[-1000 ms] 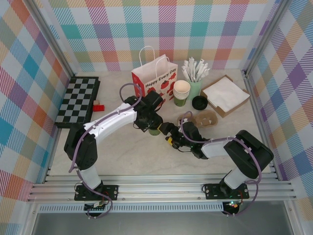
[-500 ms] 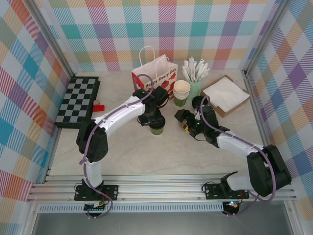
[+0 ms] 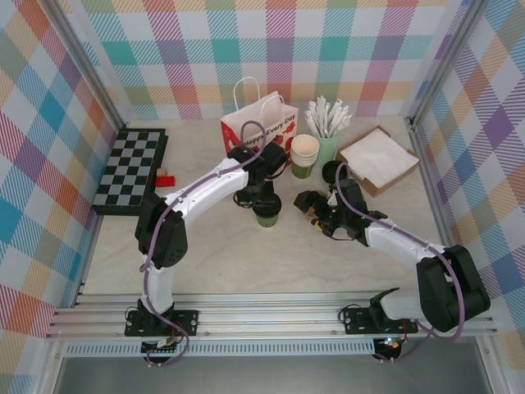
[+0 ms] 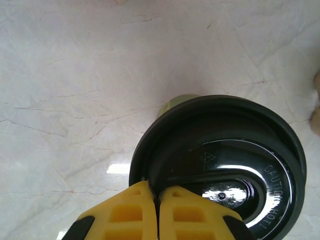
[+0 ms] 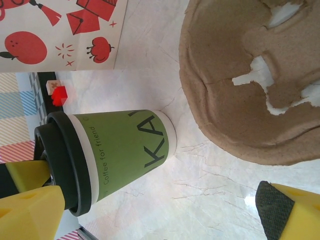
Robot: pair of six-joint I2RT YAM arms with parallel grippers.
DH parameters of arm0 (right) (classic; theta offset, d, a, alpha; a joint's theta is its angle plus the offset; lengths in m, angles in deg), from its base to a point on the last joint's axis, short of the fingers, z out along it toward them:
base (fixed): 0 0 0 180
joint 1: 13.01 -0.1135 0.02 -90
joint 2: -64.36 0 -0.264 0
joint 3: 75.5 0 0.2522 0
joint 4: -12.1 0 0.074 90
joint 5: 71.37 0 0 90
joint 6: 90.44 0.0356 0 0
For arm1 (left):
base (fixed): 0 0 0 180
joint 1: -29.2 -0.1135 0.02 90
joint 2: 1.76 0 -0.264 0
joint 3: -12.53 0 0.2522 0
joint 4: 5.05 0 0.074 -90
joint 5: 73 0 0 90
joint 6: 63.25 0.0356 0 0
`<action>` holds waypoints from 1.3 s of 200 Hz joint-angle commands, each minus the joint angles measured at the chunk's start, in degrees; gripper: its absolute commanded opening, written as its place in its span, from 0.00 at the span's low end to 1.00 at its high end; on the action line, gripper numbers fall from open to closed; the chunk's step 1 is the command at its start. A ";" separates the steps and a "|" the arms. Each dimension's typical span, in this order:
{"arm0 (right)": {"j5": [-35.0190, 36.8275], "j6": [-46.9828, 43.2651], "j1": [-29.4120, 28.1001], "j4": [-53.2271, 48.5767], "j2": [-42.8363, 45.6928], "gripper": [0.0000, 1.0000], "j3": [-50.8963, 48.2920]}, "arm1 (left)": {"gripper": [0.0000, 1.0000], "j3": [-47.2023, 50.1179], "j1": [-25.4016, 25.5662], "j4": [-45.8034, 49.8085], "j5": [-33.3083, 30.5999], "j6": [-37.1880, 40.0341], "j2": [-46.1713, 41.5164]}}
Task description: Pack the takeout coffee
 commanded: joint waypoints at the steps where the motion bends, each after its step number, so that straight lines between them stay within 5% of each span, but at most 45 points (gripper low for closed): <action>1: -1.60 -2.84 0.16 -2.06 1.64 1.00 1.45 | 0.00 5.12 0.04 8.89 0.17 5.43 0.49; 120: -25.75 -7.64 -0.57 -0.35 -18.28 0.95 14.94 | 0.00 -4.23 1.44 8.89 6.03 9.92 4.37; 216: -25.01 -8.79 -3.57 -1.88 -23.10 0.85 14.55 | 0.02 -0.99 1.39 4.86 7.40 8.83 2.57; 260: -22.14 -9.46 -3.61 -2.78 -22.99 0.77 14.02 | 0.15 -0.76 1.46 2.26 9.16 9.16 -0.07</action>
